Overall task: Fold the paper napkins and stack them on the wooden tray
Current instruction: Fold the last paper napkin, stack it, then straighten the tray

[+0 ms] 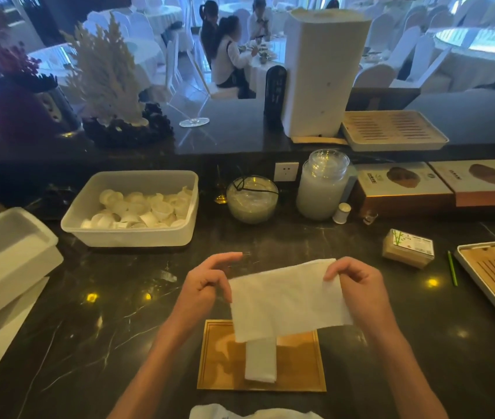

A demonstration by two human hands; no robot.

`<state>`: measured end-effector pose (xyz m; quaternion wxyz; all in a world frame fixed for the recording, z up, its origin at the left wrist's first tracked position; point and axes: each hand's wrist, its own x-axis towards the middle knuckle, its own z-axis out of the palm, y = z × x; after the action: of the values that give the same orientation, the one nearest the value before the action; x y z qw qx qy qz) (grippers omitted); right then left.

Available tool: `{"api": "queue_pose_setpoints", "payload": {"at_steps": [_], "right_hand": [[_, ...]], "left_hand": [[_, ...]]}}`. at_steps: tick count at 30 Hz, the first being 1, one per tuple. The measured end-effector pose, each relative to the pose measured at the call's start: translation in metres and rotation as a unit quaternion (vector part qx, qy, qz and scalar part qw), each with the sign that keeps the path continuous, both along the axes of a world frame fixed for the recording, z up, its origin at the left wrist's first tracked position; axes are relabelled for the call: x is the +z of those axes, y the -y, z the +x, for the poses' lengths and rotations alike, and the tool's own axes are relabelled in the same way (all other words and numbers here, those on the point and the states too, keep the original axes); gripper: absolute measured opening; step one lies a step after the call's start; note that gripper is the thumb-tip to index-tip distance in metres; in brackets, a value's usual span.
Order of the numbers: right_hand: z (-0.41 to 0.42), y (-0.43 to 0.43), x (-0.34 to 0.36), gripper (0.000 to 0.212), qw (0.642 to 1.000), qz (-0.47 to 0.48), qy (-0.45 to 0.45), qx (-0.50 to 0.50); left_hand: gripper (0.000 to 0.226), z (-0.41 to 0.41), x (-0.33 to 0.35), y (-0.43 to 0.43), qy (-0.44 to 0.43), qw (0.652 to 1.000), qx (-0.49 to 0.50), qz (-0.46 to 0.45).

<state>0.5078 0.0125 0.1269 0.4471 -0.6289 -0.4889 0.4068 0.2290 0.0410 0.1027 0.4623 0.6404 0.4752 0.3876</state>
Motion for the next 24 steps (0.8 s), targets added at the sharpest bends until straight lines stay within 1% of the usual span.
{"api": "queue_pose_setpoints", "payload": {"at_steps": [2, 3, 4, 6, 7, 8, 10, 11, 12, 13, 14, 15, 16, 18, 21, 24], "right_hand": [[0.000, -0.008, 0.012, 0.047, 0.993, 0.022, 0.087, 0.075], [0.000, -0.013, 0.020, 0.048, 0.984, 0.025, 0.117, 0.134], [-0.001, -0.018, 0.028, 0.047, 0.971, 0.024, 0.138, 0.196], [-0.006, -0.028, 0.043, 0.042, 0.940, 0.028, 0.164, 0.298], [-0.009, -0.032, 0.047, 0.040, 0.928, 0.038, 0.168, 0.330], [-0.013, -0.035, 0.050, 0.038, 0.922, 0.049, 0.166, 0.346], [-0.017, -0.041, 0.050, 0.033, 0.928, 0.072, 0.154, 0.332], [-0.017, -0.044, 0.048, 0.029, 0.942, 0.078, 0.125, 0.301], [-0.016, -0.045, 0.044, 0.024, 0.961, 0.068, 0.067, 0.259], [-0.013, -0.044, 0.040, 0.021, 0.975, 0.041, -0.010, 0.218], [-0.012, -0.043, 0.035, 0.024, 0.979, 0.004, -0.079, 0.188], [-0.011, -0.040, 0.027, 0.034, 0.977, -0.032, -0.125, 0.167], [-0.013, -0.035, 0.020, 0.042, 0.975, -0.060, -0.147, 0.155], [-0.020, -0.022, 0.005, 0.044, 0.975, -0.079, -0.152, 0.143], [-0.032, -0.007, -0.014, 0.043, 0.983, -0.055, -0.121, 0.126], [-0.041, -0.003, -0.021, 0.026, 0.990, -0.038, -0.112, 0.072]], "left_hand": [[0.045, 0.006, 0.001, -0.002, -0.037, 0.997, -0.013, 0.067], [0.036, 0.011, 0.005, -0.005, -0.059, 0.995, -0.041, 0.073], [0.030, 0.016, 0.010, -0.008, -0.082, 0.991, -0.088, 0.054], [0.052, 0.028, 0.016, -0.015, -0.118, 0.976, -0.182, -0.028], [0.052, 0.033, 0.018, -0.016, -0.121, 0.968, -0.214, -0.057], [0.046, 0.039, 0.018, -0.017, -0.110, 0.964, -0.235, -0.067], [0.033, 0.048, 0.016, -0.014, -0.060, 0.970, -0.223, -0.077], [0.030, 0.050, 0.015, -0.011, -0.031, 0.977, -0.196, -0.084], [0.028, 0.051, 0.015, -0.007, -0.006, 0.983, -0.160, -0.087], [0.025, 0.051, 0.013, -0.005, 0.020, 0.988, -0.122, -0.090], [0.025, 0.050, 0.012, -0.004, 0.046, 0.990, -0.089, -0.100], [0.026, 0.048, 0.009, -0.003, 0.073, 0.989, -0.064, -0.110], [0.028, 0.046, 0.007, -0.001, 0.097, 0.987, -0.048, -0.120], [0.031, 0.042, 0.004, 0.002, 0.127, 0.982, -0.032, -0.135], [0.026, 0.041, 0.001, 0.008, 0.135, 0.980, -0.018, -0.144], [0.026, 0.042, 0.000, 0.012, 0.139, 0.979, 0.012, -0.152]]}}
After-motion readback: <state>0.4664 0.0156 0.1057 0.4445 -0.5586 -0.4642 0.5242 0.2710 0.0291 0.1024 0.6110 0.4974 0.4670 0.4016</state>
